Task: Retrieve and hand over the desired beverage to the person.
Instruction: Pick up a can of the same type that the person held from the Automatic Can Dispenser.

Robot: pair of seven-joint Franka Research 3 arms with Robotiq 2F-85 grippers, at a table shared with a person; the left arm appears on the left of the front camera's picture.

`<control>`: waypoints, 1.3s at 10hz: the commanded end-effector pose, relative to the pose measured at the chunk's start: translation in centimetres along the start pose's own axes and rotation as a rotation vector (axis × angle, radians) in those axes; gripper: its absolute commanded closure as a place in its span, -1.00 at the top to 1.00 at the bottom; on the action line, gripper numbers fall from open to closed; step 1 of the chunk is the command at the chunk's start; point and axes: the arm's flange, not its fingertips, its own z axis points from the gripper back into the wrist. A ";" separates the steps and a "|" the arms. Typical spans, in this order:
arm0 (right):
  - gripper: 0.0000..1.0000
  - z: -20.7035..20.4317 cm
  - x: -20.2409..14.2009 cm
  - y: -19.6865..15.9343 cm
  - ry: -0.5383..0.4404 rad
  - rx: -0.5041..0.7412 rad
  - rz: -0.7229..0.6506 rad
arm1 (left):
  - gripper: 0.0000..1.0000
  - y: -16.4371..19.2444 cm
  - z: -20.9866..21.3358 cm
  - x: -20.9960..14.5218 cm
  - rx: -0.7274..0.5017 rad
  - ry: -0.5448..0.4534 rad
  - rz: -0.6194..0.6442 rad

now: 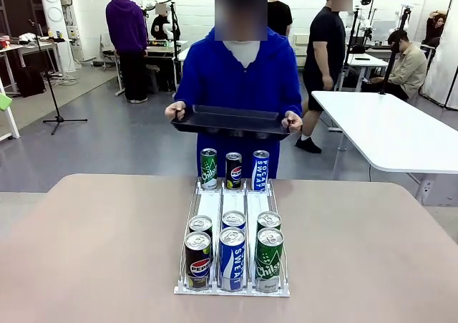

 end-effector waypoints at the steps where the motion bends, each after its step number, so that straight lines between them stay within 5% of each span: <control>1: 1.00 0.0 0.0 0.1 -0.003 0.008 0.006 | 1.00 0.1 0.2 0.1 -0.006 -0.004 -0.007; 13: 1.00 0.0 0.0 0.1 -0.003 0.008 0.006 | 1.00 0.1 0.2 0.1 -0.006 -0.004 -0.007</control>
